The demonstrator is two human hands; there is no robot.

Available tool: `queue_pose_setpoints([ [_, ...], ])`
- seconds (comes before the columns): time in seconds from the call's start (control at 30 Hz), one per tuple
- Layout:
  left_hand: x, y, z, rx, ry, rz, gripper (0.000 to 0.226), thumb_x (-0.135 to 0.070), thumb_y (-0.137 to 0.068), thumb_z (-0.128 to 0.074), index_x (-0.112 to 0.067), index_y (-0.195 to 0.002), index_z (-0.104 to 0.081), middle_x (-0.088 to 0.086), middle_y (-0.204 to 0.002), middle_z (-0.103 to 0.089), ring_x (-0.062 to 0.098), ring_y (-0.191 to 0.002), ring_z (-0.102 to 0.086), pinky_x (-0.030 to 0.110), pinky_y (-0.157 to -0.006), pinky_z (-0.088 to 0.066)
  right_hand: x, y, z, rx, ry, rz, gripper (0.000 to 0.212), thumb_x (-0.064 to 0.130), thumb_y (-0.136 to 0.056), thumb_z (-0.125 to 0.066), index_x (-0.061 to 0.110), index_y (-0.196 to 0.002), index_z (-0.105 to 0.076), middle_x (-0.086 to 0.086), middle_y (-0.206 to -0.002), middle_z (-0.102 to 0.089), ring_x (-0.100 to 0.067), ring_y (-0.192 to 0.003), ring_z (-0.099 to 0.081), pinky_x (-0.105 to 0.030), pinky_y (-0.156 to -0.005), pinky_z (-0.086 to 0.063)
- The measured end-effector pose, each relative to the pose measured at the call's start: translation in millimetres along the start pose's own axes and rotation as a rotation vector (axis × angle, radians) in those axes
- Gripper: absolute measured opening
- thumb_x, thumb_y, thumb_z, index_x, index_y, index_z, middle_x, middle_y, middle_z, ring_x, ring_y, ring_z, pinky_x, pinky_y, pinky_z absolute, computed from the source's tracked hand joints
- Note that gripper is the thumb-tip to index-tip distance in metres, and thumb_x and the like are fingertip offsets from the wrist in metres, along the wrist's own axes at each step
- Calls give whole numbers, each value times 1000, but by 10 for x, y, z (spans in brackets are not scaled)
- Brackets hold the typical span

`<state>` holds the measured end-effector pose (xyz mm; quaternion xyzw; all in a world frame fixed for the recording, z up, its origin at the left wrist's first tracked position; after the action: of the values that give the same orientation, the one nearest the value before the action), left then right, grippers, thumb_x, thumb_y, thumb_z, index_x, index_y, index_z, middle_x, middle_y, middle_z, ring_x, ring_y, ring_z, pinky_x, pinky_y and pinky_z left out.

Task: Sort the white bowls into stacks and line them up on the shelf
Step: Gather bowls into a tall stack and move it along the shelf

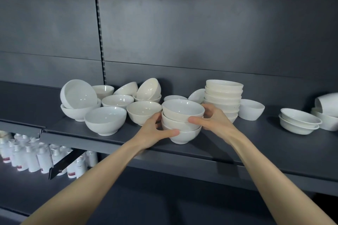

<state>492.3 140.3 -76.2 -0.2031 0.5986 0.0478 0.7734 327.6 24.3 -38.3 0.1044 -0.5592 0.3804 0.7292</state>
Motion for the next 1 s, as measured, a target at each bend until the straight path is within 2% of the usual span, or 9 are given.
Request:
queue_pose_setpoints([
  [0.07, 0, 7, -10, 4, -11, 6, 60, -13, -73, -82, -35, -115, -46, -21, -118, -55, 3, -110, -57, 14, -82, -51, -12, 12, -4, 15, -25, -24, 53, 31, -71, -83, 20, -117, -61, 2, -113, -68, -16, -105, -63, -37, -80, -57],
  [0.13, 15, 9, -29, 6, -4, 16, 70, -16, -66, -87, -31, -120, -43, -16, -120, -55, 5, -110, -58, 14, -78, -52, -10, 25, 1, 25, -34, -45, 52, 27, -74, -81, 20, -120, -58, 2, -116, -67, -17, -109, -62, -44, -87, -56],
  [0.27, 76, -5, -45, -2, 18, 21, 95, -31, -49, -88, -24, -130, -40, -11, -126, -55, 1, -111, -56, 17, -79, -52, -33, 36, 8, 34, -52, -68, 57, 24, -75, -80, 22, -125, -52, 4, -124, -61, -14, -113, -59, -41, -87, -56],
  [0.33, 96, -10, -51, -10, 18, 33, 100, -36, -46, -87, -23, -133, -40, -11, -127, -55, -1, -112, -55, 19, -82, -52, -64, 34, 11, 29, -70, -76, 60, 23, -74, -81, 23, -127, -50, 3, -126, -60, -14, -114, -58, -40, -85, -57],
  [0.5, 115, -5, -64, -11, 24, 46, 90, -35, -48, -87, -30, -127, -45, -13, -123, -59, -5, -108, -57, 24, -90, -52, -130, 12, 24, 32, -122, -79, 65, 22, -73, -82, 24, -128, -49, 1, -126, -61, -16, -117, -58, -40, -83, -58],
  [0.67, 115, 10, -72, -42, 45, 51, 88, -32, -47, -88, -26, -127, -51, -10, -121, -64, 3, -112, -59, 34, -97, -51, -161, 12, 23, 9, -143, -65, 66, 20, -70, -84, 23, -128, -52, -1, -122, -64, -17, -114, -60, -40, -81, -59],
  [0.8, -7, 52, -79, -66, 13, 37, 84, -35, -45, -87, -25, -122, -55, -10, -119, -66, 5, -113, -60, 31, -97, -51, -52, 37, 61, 15, -115, -41, 58, 18, -72, -82, 21, -123, -55, -1, -115, -67, -18, -108, -63, -36, -75, -60],
  [0.87, -108, 97, -54, -92, 6, 22, 77, -33, -45, -87, -29, -115, -56, -11, -116, -67, 4, -110, -61, 28, -94, -51, 57, 41, 74, 13, -121, -20, 57, 18, -71, -82, 20, -122, -56, -2, -112, -68, -19, -104, -65, -39, -76, -60],
  [1.0, -328, 162, 149, -160, 14, 6, 71, -25, -52, -89, -30, -115, -57, -6, -114, -68, 9, -106, -65, 33, -91, -55, 385, -8, 7, 25, -143, 52, 55, 15, -72, -81, 21, -120, -56, -2, -106, -68, -16, -96, -68, -32, -70, -60],
])
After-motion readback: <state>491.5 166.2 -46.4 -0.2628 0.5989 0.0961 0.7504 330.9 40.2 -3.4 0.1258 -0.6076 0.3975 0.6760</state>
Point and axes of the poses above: each hand's wrist, its own y-axis away from the middle knuckle, its own z-axis out of the back of the hand, x = y × z, the point moved 4 cm from there along -y, towards the middle knuckle
